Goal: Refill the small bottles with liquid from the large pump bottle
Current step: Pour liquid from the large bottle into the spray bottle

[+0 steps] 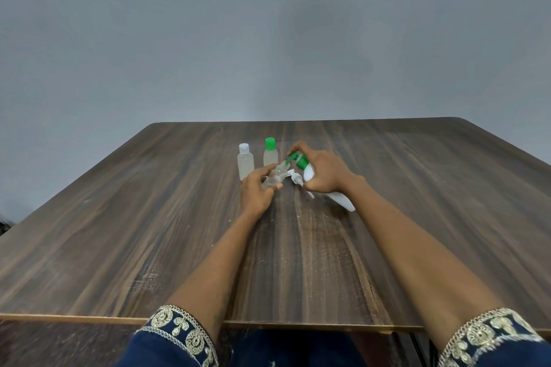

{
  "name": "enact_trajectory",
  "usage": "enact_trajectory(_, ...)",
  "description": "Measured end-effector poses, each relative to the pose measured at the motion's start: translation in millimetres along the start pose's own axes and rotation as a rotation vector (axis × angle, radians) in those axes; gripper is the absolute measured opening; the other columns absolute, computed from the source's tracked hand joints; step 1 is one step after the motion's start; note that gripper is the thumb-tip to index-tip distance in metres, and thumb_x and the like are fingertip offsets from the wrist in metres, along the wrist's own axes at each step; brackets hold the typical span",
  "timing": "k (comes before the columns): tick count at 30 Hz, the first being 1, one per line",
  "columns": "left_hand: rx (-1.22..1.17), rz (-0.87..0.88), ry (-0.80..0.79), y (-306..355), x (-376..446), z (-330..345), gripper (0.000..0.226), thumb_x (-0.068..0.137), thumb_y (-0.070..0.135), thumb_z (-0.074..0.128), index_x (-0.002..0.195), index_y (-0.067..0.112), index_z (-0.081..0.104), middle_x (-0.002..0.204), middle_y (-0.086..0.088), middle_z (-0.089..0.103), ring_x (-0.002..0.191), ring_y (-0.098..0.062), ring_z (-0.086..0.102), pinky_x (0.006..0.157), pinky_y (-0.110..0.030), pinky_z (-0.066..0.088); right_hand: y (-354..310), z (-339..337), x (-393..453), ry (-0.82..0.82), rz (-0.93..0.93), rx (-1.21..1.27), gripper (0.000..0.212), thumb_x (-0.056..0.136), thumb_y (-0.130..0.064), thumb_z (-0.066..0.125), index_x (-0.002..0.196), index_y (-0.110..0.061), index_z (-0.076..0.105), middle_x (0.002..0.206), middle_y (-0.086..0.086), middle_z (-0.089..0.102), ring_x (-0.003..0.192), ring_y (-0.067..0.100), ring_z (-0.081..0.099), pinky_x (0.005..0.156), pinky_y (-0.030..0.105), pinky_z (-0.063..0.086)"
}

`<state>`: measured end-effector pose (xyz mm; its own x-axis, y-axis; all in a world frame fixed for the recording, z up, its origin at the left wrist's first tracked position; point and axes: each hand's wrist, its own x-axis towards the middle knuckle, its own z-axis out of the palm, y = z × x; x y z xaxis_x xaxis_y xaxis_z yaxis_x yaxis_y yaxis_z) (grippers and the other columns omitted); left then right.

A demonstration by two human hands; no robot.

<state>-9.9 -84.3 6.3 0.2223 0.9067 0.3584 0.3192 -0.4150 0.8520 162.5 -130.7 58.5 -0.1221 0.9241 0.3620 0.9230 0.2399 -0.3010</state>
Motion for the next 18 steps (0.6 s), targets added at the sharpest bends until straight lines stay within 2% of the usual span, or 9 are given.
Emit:
enact_trajectory(2,-0.015,-0.001,0.004,0.3,-1.2,-0.3,0.050,0.075,0.006,0.072,0.122,0.018,0.061,0.115,-0.001,0.065,0.099,-0.018,0.059,0.090,-0.036,0.050,0.1,2.5,-0.2,0.005,-0.001,0.003,0.056,0.075,-0.018,0.067,0.125,-0.027,0.042,0.057,-0.005,0.041,0.051,0.012,0.040,0.051,0.026,0.030)
enact_trajectory(5,-0.042,-0.020,0.023,4.6,-1.2,-1.3,0.050,0.076,0.005,0.071,0.123,0.018,0.061,0.106,0.007,0.061,0.093,-0.014,0.057,0.085,-0.029,0.047,0.2,4.3,-0.7,0.025,0.002,-0.001,0.063,0.076,-0.020,0.068,0.131,-0.031,0.039,0.057,-0.005,0.043,0.051,0.012,0.043,0.049,0.026,0.031)
enact_trajectory(10,-0.036,-0.014,0.015,3.9,-0.2,-0.9,0.050,0.075,0.005,0.072,0.123,0.017,0.061,0.115,-0.004,0.065,0.094,-0.017,0.058,0.087,-0.032,0.048,0.2,4.1,0.2,0.037,0.003,-0.023,0.059,0.075,-0.021,0.068,0.127,-0.031,0.042,0.061,-0.006,0.045,0.054,0.013,0.044,0.051,0.026,0.031)
enact_trajectory(14,-0.039,-0.009,0.005,3.8,-2.5,0.3,0.050,0.076,0.005,0.071,0.123,0.017,0.061,0.117,-0.006,0.065,0.096,-0.017,0.058,0.089,-0.034,0.049,-0.1,6.6,0.0,0.044,0.008,-0.020,0.057,0.074,-0.019,0.069,0.123,-0.031,0.043,0.069,0.001,0.053,0.058,0.020,0.048,0.049,0.026,0.032)
enact_trajectory(18,-0.059,-0.009,0.014,4.7,-2.3,0.7,0.050,0.075,0.002,0.071,0.122,0.015,0.061,0.114,-0.008,0.066,0.091,-0.016,0.058,0.085,-0.029,0.048,-0.1,7.3,-0.9,0.043,0.020,0.010,0.061,0.074,-0.018,0.068,0.128,-0.030,0.041,0.060,-0.005,0.046,0.054,0.012,0.046,0.051,0.028,0.034)
